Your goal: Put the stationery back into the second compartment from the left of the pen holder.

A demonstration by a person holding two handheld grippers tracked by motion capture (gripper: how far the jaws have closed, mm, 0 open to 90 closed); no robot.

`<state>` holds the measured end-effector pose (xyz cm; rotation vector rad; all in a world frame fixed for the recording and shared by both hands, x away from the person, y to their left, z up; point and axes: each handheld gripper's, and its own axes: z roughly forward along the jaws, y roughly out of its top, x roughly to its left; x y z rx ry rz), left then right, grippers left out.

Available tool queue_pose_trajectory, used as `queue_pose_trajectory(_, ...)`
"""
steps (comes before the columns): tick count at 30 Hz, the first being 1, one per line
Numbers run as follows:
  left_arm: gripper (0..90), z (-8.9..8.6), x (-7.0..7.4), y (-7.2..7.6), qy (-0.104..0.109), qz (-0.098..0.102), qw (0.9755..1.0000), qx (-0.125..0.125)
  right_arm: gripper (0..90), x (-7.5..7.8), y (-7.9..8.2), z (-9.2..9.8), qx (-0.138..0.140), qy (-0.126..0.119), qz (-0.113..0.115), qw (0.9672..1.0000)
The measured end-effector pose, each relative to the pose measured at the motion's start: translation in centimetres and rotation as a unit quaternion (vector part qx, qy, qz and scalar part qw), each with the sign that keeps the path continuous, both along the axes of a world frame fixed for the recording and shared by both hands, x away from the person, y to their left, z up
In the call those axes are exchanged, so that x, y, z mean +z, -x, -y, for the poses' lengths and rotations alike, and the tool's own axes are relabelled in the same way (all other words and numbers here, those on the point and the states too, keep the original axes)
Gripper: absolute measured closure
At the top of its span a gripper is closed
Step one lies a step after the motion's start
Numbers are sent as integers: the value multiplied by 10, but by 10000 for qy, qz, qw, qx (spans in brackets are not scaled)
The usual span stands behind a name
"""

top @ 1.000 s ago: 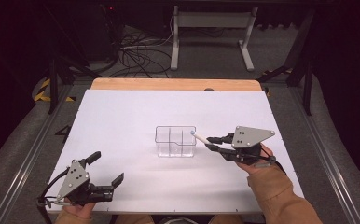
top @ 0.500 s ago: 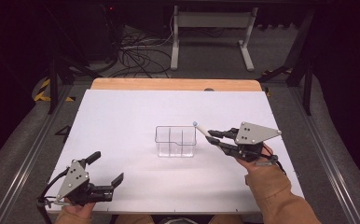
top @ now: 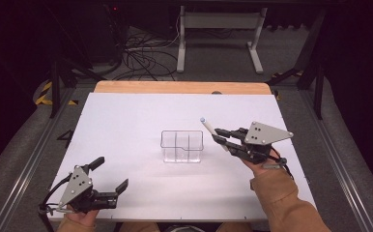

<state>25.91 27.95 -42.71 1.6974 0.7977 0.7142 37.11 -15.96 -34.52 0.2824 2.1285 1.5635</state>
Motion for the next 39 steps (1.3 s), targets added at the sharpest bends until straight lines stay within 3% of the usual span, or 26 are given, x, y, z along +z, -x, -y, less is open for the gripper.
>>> queue_pose_trajectory(11, 6, 0, 0, -1, 5, 2, 10000, -3, 786, 6, -9, -13, -119, -276, -89, 9995)
queue_pose_trajectory(29, 6, -1, 0, -1, 1, -3, 10000, -4, 787, 2, -24, -56, 49, -810, -295, 9963)
queue_pose_trajectory(39, 7, -1, 0, -1, 7, -6, 10000, 0, 786, -7, -25, -73, -271, -1090, -289, 9932)
